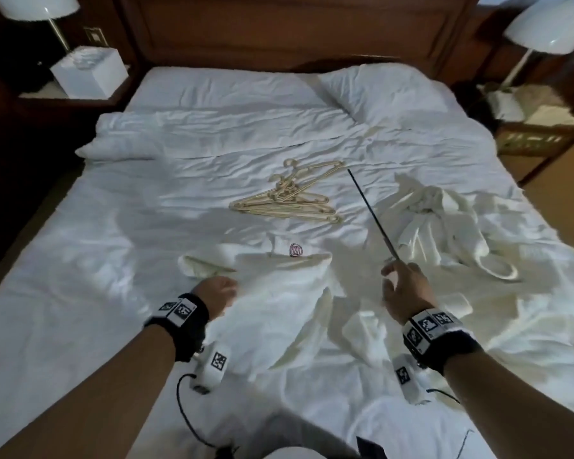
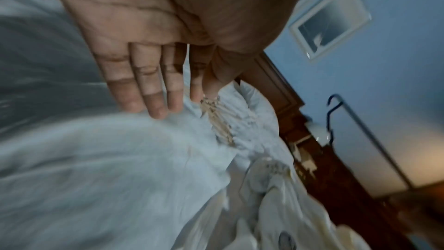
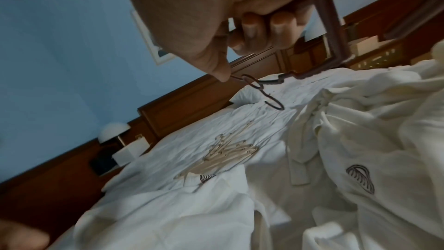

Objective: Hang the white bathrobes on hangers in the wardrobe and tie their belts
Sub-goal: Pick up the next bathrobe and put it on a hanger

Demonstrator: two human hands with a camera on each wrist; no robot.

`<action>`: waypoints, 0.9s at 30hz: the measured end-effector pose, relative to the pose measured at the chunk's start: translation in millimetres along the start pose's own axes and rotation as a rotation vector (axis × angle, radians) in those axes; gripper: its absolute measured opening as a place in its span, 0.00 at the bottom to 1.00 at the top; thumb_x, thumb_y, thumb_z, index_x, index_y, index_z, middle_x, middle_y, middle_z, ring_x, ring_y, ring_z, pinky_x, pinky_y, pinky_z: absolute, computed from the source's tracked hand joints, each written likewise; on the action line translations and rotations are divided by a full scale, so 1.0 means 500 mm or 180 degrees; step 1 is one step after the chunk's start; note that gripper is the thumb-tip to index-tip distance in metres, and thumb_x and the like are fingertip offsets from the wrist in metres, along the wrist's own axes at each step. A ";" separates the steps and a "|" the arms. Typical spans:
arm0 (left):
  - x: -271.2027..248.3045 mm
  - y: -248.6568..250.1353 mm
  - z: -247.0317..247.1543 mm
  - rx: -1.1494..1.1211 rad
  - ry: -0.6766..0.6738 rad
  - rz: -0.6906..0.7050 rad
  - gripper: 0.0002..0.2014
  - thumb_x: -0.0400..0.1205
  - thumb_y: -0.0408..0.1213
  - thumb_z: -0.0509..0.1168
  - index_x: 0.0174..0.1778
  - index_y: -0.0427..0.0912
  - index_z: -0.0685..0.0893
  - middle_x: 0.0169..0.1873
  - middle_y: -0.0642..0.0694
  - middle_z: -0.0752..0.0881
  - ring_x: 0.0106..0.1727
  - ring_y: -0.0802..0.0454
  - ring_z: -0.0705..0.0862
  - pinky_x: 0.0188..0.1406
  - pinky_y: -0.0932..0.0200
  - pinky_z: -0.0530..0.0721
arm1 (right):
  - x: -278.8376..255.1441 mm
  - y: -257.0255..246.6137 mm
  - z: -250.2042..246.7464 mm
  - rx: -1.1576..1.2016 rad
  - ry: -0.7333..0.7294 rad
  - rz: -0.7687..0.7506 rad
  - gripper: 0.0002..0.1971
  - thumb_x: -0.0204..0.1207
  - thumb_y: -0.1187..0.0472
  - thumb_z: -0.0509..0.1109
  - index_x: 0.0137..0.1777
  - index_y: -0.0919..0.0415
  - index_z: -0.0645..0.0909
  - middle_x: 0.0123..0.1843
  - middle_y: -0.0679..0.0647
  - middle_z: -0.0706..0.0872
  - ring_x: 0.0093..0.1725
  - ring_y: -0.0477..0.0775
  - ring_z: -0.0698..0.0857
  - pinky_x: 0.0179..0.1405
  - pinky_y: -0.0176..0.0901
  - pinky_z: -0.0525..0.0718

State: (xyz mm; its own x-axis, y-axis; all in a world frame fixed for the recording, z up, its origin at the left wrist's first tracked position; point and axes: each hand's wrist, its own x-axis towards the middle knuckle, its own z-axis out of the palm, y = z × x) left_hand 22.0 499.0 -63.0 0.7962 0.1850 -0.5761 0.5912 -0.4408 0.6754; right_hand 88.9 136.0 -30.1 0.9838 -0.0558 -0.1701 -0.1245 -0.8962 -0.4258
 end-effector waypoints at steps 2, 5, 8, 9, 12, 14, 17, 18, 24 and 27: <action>0.004 -0.039 0.033 0.0448 -0.0095 -0.0063 0.09 0.81 0.36 0.65 0.56 0.40 0.83 0.43 0.43 0.85 0.47 0.43 0.85 0.45 0.54 0.82 | -0.024 0.023 -0.014 0.0135 0.0289 -0.0165 0.08 0.77 0.64 0.67 0.53 0.52 0.79 0.51 0.51 0.77 0.46 0.57 0.82 0.52 0.45 0.80; -0.012 -0.048 0.079 0.1040 -0.0177 0.0230 0.16 0.81 0.39 0.66 0.66 0.43 0.81 0.57 0.46 0.85 0.61 0.47 0.83 0.59 0.60 0.78 | -0.066 0.032 -0.016 0.0462 0.0468 -0.0663 0.07 0.75 0.66 0.68 0.47 0.52 0.80 0.41 0.46 0.77 0.34 0.45 0.76 0.35 0.36 0.76; -0.029 -0.013 0.110 0.0254 -0.0119 0.0542 0.25 0.79 0.43 0.70 0.72 0.48 0.73 0.62 0.49 0.83 0.59 0.49 0.84 0.60 0.53 0.82 | -0.115 0.015 0.009 0.0616 0.0218 -0.1270 0.09 0.73 0.64 0.71 0.42 0.48 0.76 0.36 0.42 0.75 0.32 0.42 0.75 0.30 0.37 0.73; -0.036 0.008 0.112 -0.0184 -0.0152 0.0627 0.31 0.77 0.47 0.71 0.75 0.51 0.69 0.64 0.50 0.81 0.58 0.49 0.85 0.57 0.50 0.84 | -0.130 0.008 0.022 0.0661 0.0099 -0.1398 0.10 0.72 0.63 0.72 0.41 0.48 0.75 0.36 0.42 0.75 0.34 0.43 0.75 0.31 0.40 0.76; -0.053 0.074 0.090 -0.1761 -0.0309 0.0786 0.52 0.62 0.59 0.78 0.80 0.59 0.58 0.67 0.51 0.76 0.60 0.45 0.86 0.48 0.46 0.87 | -0.160 -0.012 0.058 0.0705 -0.0178 -0.1621 0.11 0.71 0.57 0.72 0.40 0.50 0.70 0.37 0.42 0.75 0.37 0.46 0.74 0.36 0.43 0.75; -0.058 0.101 0.067 -0.2452 -0.0383 0.0792 0.56 0.55 0.60 0.82 0.78 0.62 0.59 0.67 0.48 0.79 0.61 0.41 0.86 0.46 0.44 0.86 | -0.165 -0.020 0.079 0.0521 -0.0230 -0.1755 0.12 0.71 0.51 0.71 0.41 0.51 0.69 0.38 0.43 0.76 0.39 0.47 0.72 0.37 0.41 0.70; -0.046 0.123 0.039 -0.3025 -0.0346 0.0670 0.45 0.59 0.66 0.77 0.68 0.53 0.69 0.61 0.41 0.86 0.58 0.40 0.87 0.48 0.43 0.86 | -0.160 -0.030 0.109 0.0195 -0.0330 -0.1955 0.13 0.73 0.45 0.67 0.42 0.51 0.69 0.40 0.43 0.76 0.39 0.48 0.73 0.41 0.43 0.70; -0.039 0.132 0.030 -0.3209 -0.0188 0.0621 0.37 0.66 0.65 0.73 0.64 0.50 0.70 0.57 0.38 0.88 0.56 0.41 0.89 0.49 0.43 0.86 | -0.154 -0.034 0.117 0.0140 -0.0392 -0.1986 0.12 0.73 0.45 0.67 0.42 0.50 0.69 0.40 0.42 0.77 0.40 0.49 0.74 0.43 0.43 0.71; 0.009 0.152 -0.033 -0.3196 0.0682 0.0630 0.15 0.90 0.46 0.46 0.55 0.40 0.73 0.45 0.35 0.90 0.46 0.36 0.91 0.46 0.45 0.88 | -0.098 -0.069 0.130 -0.0058 -0.0320 -0.1931 0.19 0.70 0.50 0.73 0.54 0.46 0.67 0.69 0.49 0.73 0.64 0.54 0.75 0.68 0.58 0.76; 0.030 0.162 -0.049 -0.3129 0.0527 0.0789 0.15 0.90 0.47 0.47 0.54 0.40 0.74 0.49 0.36 0.90 0.48 0.35 0.90 0.42 0.46 0.90 | -0.053 -0.092 0.120 -0.0452 0.0056 -0.1275 0.37 0.67 0.44 0.76 0.72 0.48 0.61 0.81 0.57 0.54 0.80 0.60 0.59 0.81 0.57 0.58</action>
State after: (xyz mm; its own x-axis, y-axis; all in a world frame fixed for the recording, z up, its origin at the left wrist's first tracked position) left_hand 85.3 487.4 -5.7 0.8740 0.3384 -0.3488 0.1928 0.4174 0.8881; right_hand 60.8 205.3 -59.2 0.9530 0.3029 -0.0005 0.2860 -0.9003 -0.3283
